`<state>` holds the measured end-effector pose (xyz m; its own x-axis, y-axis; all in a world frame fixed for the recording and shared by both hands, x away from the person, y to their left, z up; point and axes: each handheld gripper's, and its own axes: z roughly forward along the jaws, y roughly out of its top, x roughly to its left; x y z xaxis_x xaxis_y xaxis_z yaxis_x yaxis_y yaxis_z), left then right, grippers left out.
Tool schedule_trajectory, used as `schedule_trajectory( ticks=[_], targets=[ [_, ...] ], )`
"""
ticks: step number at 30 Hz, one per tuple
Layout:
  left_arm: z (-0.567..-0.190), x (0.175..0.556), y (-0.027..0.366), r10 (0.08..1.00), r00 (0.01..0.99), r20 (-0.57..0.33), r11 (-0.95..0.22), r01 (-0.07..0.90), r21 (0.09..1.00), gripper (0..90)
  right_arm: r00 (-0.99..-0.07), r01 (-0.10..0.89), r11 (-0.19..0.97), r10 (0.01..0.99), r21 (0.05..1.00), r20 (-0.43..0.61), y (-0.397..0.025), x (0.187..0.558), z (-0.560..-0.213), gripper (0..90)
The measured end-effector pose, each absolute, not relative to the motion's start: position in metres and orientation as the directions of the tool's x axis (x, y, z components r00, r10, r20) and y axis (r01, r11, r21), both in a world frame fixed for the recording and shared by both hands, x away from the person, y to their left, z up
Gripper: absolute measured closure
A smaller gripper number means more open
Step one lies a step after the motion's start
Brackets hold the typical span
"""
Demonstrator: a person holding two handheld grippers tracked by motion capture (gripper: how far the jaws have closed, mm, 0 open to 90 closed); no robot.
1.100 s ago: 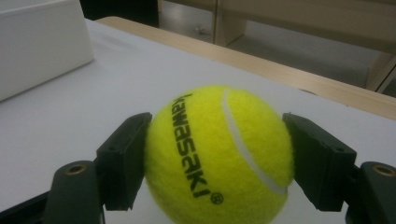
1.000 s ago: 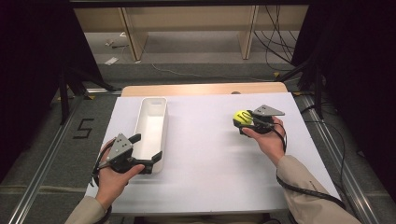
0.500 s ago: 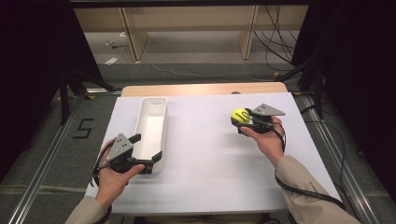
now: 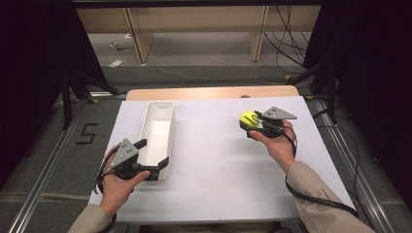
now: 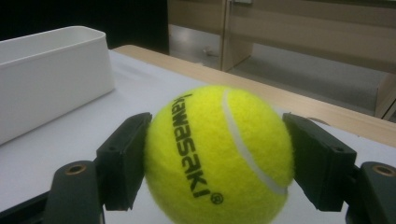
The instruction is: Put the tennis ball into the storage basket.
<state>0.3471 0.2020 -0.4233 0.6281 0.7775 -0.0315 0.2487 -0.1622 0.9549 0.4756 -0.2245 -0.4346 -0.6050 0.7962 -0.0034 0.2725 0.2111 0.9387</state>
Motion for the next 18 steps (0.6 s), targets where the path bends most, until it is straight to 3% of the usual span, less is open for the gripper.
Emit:
schedule_trajectory(
  ticks=[18],
  targets=[
    [-0.4250, 0.3499, 0.1978, 0.769, 0.638, -0.027, -0.173, 0.249, 0.953, 0.0, -0.615, 0.262, 0.209, 0.788, 0.942, -0.004, -0.2213, 0.4748, -0.4313, 27.6]
  ],
)
